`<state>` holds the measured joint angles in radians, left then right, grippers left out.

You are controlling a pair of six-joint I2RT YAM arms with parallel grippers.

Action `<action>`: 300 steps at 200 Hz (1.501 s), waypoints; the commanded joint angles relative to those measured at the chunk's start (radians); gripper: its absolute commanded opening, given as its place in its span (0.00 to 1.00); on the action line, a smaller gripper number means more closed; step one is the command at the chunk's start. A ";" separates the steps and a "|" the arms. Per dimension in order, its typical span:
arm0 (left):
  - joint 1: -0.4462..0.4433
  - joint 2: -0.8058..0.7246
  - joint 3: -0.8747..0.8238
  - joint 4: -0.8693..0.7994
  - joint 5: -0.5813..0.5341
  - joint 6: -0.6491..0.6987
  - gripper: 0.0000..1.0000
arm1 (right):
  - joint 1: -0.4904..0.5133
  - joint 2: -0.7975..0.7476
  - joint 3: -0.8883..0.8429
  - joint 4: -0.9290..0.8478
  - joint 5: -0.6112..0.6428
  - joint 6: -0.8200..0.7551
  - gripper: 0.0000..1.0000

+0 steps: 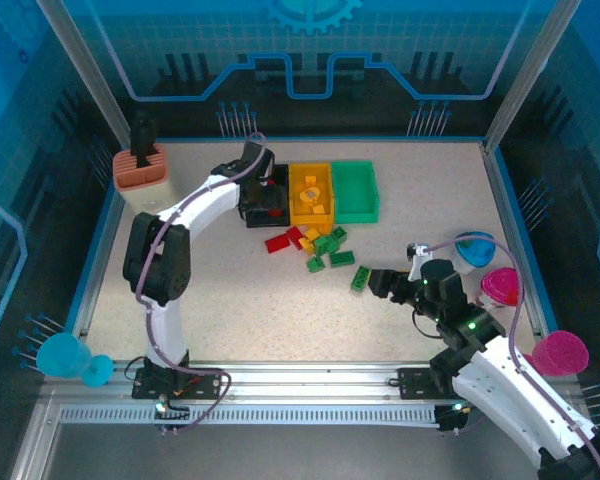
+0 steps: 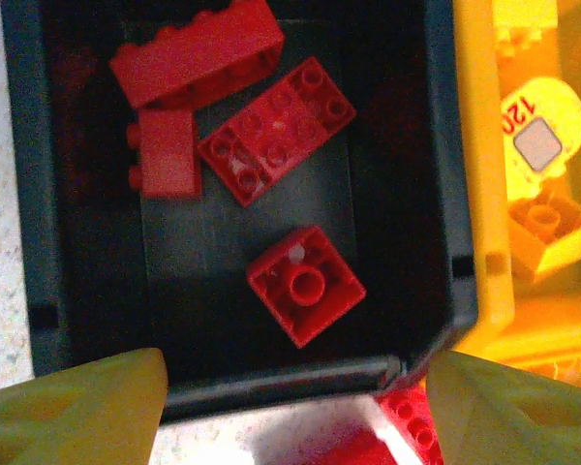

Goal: Sort the legos into containers by color
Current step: Place the lego in the container, then pick up the lego from the center of the table.

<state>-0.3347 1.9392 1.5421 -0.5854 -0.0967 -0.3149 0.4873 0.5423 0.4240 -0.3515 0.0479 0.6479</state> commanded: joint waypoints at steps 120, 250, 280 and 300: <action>-0.095 -0.058 -0.270 0.085 0.132 -0.024 0.71 | -0.019 -0.041 -0.050 -0.015 0.000 0.022 0.79; -0.137 -0.001 -0.244 0.029 0.039 0.016 0.46 | -0.019 -0.044 -0.060 -0.014 0.004 0.023 0.79; -0.150 -0.021 -0.239 0.005 0.004 0.028 0.37 | -0.020 -0.046 -0.060 -0.014 0.004 0.024 0.79; -0.160 -0.050 -0.254 0.002 -0.009 0.026 0.35 | -0.019 -0.048 -0.059 -0.015 0.003 0.024 0.79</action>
<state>-0.4789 1.9289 1.2800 -0.5388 -0.0681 -0.3058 0.4831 0.5022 0.3737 -0.3592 0.0444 0.6590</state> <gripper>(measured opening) 0.361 0.792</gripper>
